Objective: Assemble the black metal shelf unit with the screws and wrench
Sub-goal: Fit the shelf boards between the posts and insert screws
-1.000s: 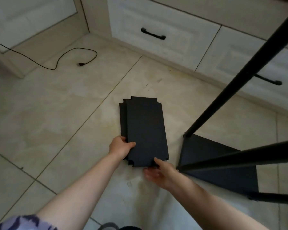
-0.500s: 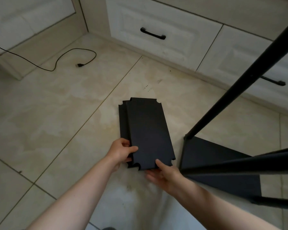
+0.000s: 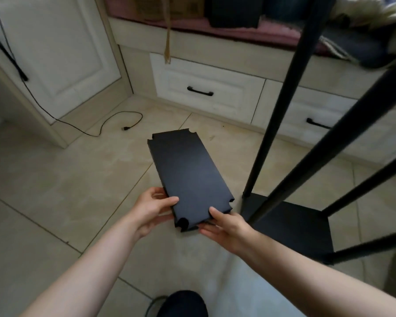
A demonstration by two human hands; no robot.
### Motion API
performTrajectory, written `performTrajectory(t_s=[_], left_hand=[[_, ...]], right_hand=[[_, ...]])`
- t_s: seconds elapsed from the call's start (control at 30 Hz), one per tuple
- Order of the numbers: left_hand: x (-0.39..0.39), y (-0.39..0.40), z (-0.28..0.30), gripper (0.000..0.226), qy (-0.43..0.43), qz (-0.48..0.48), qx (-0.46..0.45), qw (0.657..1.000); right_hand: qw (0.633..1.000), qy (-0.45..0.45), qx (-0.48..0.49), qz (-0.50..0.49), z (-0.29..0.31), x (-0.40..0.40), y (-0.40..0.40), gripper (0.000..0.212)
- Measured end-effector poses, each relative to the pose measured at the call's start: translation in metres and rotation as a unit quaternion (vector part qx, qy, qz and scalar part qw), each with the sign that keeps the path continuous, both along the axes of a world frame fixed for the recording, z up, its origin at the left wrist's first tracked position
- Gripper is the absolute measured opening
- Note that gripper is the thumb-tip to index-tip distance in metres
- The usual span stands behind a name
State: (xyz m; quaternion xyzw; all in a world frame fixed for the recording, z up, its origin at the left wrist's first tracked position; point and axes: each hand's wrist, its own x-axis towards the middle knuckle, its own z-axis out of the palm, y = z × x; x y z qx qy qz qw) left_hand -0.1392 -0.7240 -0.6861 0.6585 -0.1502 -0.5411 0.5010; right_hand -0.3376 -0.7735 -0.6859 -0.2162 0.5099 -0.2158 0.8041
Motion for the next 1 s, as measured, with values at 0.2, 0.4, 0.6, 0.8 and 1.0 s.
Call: performTrajectory(t_s=[0.2,0.4,0.6,0.8,1.0], left_hand=[[-0.003,0.026,0.087,0.045,0.021,0.003,-0.092,0.996],[-0.003,0.022,0.174,0.01,0.01,0.039,-0.17,0.985],[0.001,0.015,0.25,0.019,-0.016,0.055,-0.214,0.975],[-0.002,0.017,0.302,0.034,-0.041,0.075,-0.199,0.976],[-0.014,0.025,0.348,0.024,-0.05,0.061,-0.147,0.986]], right_hand=[[0.999,-0.034,-0.014,0.016,0.077,-0.016,0.013,0.019],[0.995,-0.079,-0.046,0.03,0.15,-0.05,0.022,0.016],[0.995,-0.079,-0.042,0.038,0.222,-0.086,0.04,0.022],[0.993,-0.062,-0.075,0.067,0.285,-0.124,0.062,0.023],[0.986,-0.028,-0.129,0.101,0.335,-0.169,0.064,0.029]])
